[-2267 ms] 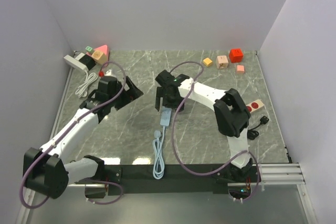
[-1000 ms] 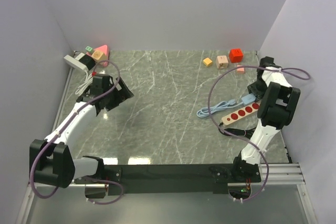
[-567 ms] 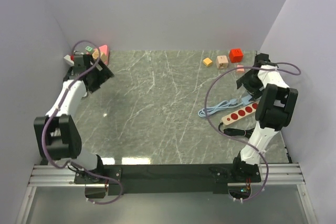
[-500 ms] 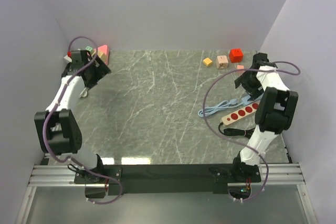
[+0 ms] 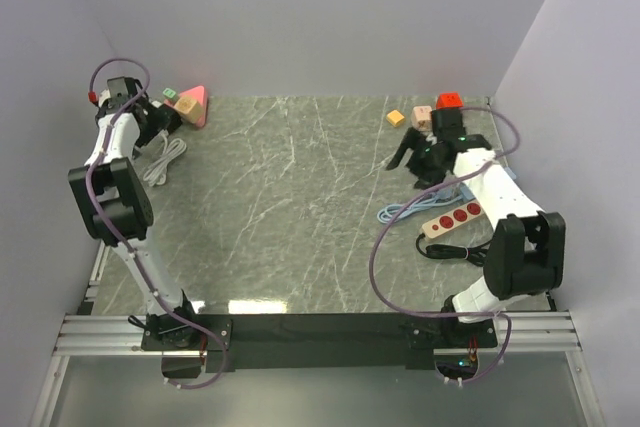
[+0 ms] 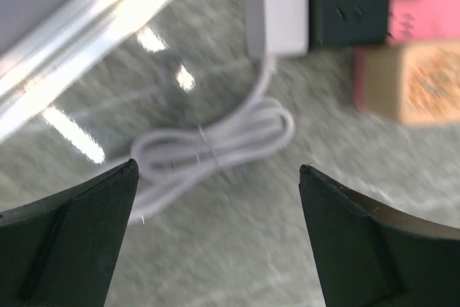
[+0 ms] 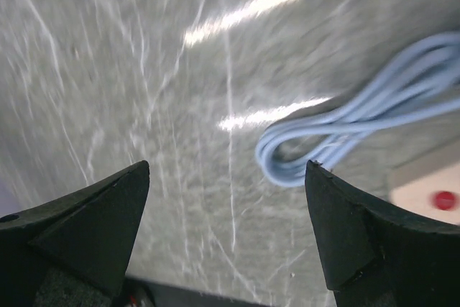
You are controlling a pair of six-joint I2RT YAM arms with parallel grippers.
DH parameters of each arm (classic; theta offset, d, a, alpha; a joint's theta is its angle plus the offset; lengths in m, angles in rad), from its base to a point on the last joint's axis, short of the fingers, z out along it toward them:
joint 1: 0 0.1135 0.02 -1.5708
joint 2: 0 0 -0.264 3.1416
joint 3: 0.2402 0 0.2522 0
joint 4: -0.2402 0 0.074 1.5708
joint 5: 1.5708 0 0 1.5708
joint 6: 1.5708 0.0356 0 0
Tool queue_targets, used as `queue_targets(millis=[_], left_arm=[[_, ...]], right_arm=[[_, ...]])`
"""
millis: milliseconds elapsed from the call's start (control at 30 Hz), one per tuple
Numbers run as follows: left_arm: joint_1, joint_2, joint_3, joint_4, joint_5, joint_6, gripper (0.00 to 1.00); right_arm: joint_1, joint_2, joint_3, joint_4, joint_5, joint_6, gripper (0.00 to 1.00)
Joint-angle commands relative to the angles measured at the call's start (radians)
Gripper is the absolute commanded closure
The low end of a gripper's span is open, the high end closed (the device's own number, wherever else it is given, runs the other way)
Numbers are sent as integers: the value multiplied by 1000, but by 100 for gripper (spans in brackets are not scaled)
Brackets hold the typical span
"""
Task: Pull the plug off the socket
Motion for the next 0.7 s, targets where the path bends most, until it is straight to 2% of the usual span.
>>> queue_targets(millis=[0,100,167,333,467,567,667], left_arm=[[-1,92,134,-27,-80,54,1],[-1,173,205,-53,-109,111,1],[-1,196,202,-36,-72,140,3],[-34,161,70,74,-20,238,5],[-88,175,6,88,-34,273,10],[-117,208,2,67,-70,292,20],[-123,225,-19,47,-66,286,49]], right_arm=[[63,28,-43,103,-110,-8,5],[103,69,-33,108,-130,-22,5],[120,91,-21,106,-130,-37,5],[124,123,-1,88,-139,-51,5],[128,128,-8,89,-148,-48,6],[128,120,-19,89,-160,-51,7],[129,105,-27,85,-162,-56,9]])
